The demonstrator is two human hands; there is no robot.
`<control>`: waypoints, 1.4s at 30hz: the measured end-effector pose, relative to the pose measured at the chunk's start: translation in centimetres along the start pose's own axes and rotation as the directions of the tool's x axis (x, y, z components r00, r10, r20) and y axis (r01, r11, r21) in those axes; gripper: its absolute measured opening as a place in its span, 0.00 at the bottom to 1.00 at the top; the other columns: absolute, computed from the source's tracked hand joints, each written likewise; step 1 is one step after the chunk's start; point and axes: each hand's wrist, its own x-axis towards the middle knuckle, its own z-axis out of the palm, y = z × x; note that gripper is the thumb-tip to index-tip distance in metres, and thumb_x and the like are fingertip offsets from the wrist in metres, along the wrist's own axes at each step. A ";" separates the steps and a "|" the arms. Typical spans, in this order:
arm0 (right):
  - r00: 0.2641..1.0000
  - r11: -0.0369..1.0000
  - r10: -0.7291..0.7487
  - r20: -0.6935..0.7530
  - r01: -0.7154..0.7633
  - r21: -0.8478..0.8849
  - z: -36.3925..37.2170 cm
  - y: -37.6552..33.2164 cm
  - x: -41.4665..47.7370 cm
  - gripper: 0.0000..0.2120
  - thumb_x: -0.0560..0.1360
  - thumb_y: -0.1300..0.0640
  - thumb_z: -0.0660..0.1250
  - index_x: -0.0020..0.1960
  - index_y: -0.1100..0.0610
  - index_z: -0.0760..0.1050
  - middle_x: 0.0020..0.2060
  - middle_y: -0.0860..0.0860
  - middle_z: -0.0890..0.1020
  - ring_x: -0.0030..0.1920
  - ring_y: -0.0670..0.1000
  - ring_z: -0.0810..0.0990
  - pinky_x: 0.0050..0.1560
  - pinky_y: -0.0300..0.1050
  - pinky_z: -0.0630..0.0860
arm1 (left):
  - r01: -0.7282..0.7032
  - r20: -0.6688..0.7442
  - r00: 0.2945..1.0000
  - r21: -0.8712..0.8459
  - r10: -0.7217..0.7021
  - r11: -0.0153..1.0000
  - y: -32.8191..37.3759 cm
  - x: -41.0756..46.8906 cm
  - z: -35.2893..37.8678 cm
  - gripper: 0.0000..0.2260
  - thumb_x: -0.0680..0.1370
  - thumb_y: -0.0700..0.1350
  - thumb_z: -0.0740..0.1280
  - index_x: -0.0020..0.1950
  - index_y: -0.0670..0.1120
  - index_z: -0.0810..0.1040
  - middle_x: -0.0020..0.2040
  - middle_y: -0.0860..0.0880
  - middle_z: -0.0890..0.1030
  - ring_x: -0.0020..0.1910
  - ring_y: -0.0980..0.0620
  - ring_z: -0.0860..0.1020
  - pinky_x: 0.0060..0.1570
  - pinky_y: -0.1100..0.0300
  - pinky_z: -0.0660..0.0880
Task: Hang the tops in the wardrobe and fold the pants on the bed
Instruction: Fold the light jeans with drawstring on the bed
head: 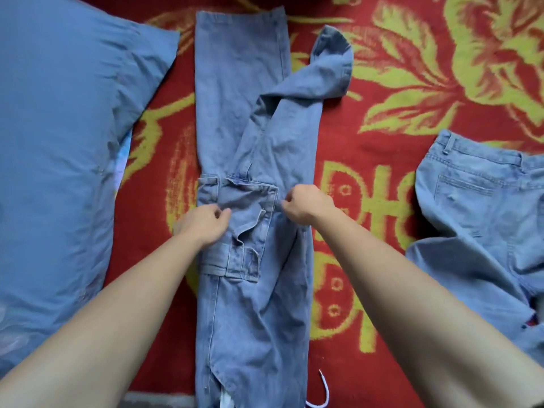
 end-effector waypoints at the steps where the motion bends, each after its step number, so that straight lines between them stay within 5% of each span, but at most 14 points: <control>1: 0.997 0.990 0.044 -0.062 -0.035 0.135 -1.3 -0.6 1.3 0.15 0.78 0.51 0.59 0.53 0.57 0.81 0.55 0.58 0.82 0.56 0.60 0.80 0.48 0.46 0.73 | 0.003 -0.149 0.989 0.015 -0.001 1.000 0.6 0.9 -1.1 0.17 0.80 0.59 0.54 0.47 0.50 0.77 0.55 0.42 0.82 0.55 0.39 0.79 0.46 0.54 0.71; 4: 0.950 0.767 0.212 -0.227 -0.018 0.641 -4.4 -2.3 6.1 0.14 0.78 0.52 0.62 0.59 0.56 0.81 0.52 0.55 0.84 0.56 0.58 0.81 0.57 0.49 0.77 | -0.134 -0.391 0.916 -0.103 0.084 0.986 2.9 5.4 -3.4 0.14 0.80 0.58 0.58 0.46 0.49 0.76 0.50 0.42 0.82 0.51 0.38 0.79 0.45 0.52 0.73; 7: 0.906 0.216 0.374 -0.197 0.121 0.969 -7.0 -3.6 11.3 0.19 0.78 0.57 0.65 0.67 0.62 0.73 0.40 0.50 0.79 0.39 0.52 0.81 0.43 0.48 0.81 | -0.241 -0.308 0.938 -0.243 0.160 0.940 5.1 10.5 -3.7 0.20 0.78 0.63 0.62 0.55 0.47 0.77 0.54 0.43 0.80 0.57 0.40 0.76 0.56 0.48 0.73; 9: 0.884 -0.051 0.450 -0.128 0.168 0.984 -8.5 -4.0 14.1 0.17 0.77 0.57 0.68 0.63 0.62 0.73 0.45 0.52 0.79 0.34 0.48 0.79 0.37 0.44 0.80 | -0.212 -0.234 0.963 -0.338 0.137 0.917 5.6 13.2 -3.3 0.21 0.74 0.68 0.64 0.50 0.50 0.76 0.54 0.45 0.79 0.59 0.41 0.74 0.60 0.47 0.71; 12: 0.847 -0.286 0.530 -0.044 0.227 0.931 -9.6 -4.0 16.8 0.12 0.74 0.56 0.74 0.46 0.56 0.70 0.51 0.56 0.82 0.39 0.50 0.82 0.34 0.41 0.80 | -0.197 -0.167 0.978 -0.529 0.127 0.825 5.2 15.6 -2.9 0.18 0.71 0.66 0.69 0.43 0.51 0.79 0.49 0.48 0.82 0.58 0.41 0.77 0.60 0.46 0.73; 16: 0.850 -0.447 0.527 -0.032 0.308 0.840 -11.8 -4.8 18.5 0.22 0.71 0.59 0.76 0.61 0.63 0.75 0.50 0.57 0.83 0.45 0.56 0.84 0.43 0.49 0.83 | -0.211 -0.096 0.971 -0.781 0.220 0.588 4.4 15.7 -4.4 0.08 0.77 0.49 0.70 0.41 0.48 0.78 0.41 0.46 0.79 0.44 0.47 0.75 0.50 0.57 0.72; 18: 0.847 -0.372 0.522 -0.096 0.327 0.869 -14.0 -6.5 19.1 0.22 0.69 0.62 0.76 0.60 0.63 0.74 0.43 0.56 0.81 0.40 0.56 0.82 0.42 0.51 0.82 | -0.239 -0.135 0.962 -0.836 0.238 0.494 3.8 15.1 -5.8 0.09 0.79 0.44 0.69 0.39 0.49 0.75 0.36 0.47 0.75 0.36 0.52 0.71 0.40 0.60 0.68; 20: 0.845 -0.199 0.483 -0.228 0.359 0.912 -15.8 -9.6 19.8 0.24 0.68 0.64 0.76 0.62 0.64 0.73 0.48 0.59 0.82 0.46 0.59 0.83 0.48 0.56 0.83 | -0.297 -0.214 0.953 -0.803 0.215 0.517 2.7 15.0 -7.0 0.10 0.78 0.44 0.69 0.37 0.49 0.74 0.33 0.52 0.73 0.32 0.55 0.69 0.37 0.59 0.67; 23: 0.751 0.342 0.276 -0.600 0.507 0.791 -16.9 -14.7 21.4 0.39 0.68 0.66 0.75 0.75 0.64 0.61 0.65 0.60 0.75 0.66 0.58 0.75 0.68 0.50 0.72 | -0.270 -0.277 0.957 -0.754 0.083 0.599 -0.3 16.2 -7.5 0.09 0.78 0.48 0.69 0.38 0.48 0.75 0.39 0.48 0.80 0.42 0.46 0.77 0.54 0.48 0.74; 25: 0.795 0.613 0.001 -0.607 0.479 0.628 -15.6 -17.2 22.4 0.45 0.71 0.61 0.75 0.79 0.61 0.54 0.74 0.58 0.66 0.74 0.54 0.66 0.72 0.40 0.63 | -0.176 -0.230 0.973 -0.713 0.011 0.679 -2.4 17.1 -6.7 0.07 0.79 0.51 0.66 0.45 0.49 0.78 0.51 0.43 0.81 0.57 0.39 0.76 0.63 0.42 0.69; 27: 0.860 0.751 -0.135 -0.493 0.413 0.515 -13.3 -17.9 23.6 0.45 0.72 0.56 0.74 0.80 0.56 0.51 0.75 0.57 0.65 0.75 0.53 0.64 0.68 0.33 0.62 | -0.113 -0.200 0.980 -0.625 -0.018 0.772 -3.6 17.6 -5.7 0.08 0.80 0.54 0.63 0.49 0.52 0.78 0.55 0.47 0.77 0.62 0.41 0.71 0.66 0.47 0.64; 31: 0.869 0.903 -0.177 -0.462 0.330 0.274 -8.3 -16.1 24.9 0.36 0.79 0.49 0.66 0.80 0.60 0.54 0.77 0.56 0.63 0.77 0.53 0.61 0.74 0.41 0.57 | -0.062 -0.158 0.986 -0.628 -0.050 0.775 -3.1 18.4 -5.3 0.09 0.79 0.56 0.62 0.45 0.52 0.74 0.53 0.51 0.71 0.59 0.47 0.66 0.58 0.51 0.56; 35: 0.836 0.941 -0.296 -0.462 0.338 0.008 -7.3 -16.0 25.7 0.25 0.82 0.48 0.58 0.76 0.58 0.64 0.76 0.59 0.63 0.75 0.60 0.61 0.71 0.49 0.59 | -0.108 -0.180 0.984 -0.561 0.006 0.821 -3.4 18.5 -5.4 0.11 0.79 0.59 0.61 0.46 0.52 0.72 0.49 0.51 0.70 0.54 0.49 0.65 0.53 0.54 0.56; 42: 0.916 0.946 -0.258 -0.306 0.176 -0.272 -10.7 -17.6 28.8 0.38 0.74 0.34 0.54 0.80 0.40 0.44 0.81 0.50 0.42 0.74 0.67 0.56 0.66 0.61 0.66 | -0.152 -0.203 0.978 -0.511 0.054 0.846 -3.7 18.8 -4.6 0.12 0.80 0.59 0.60 0.44 0.53 0.68 0.48 0.51 0.69 0.53 0.48 0.66 0.53 0.53 0.58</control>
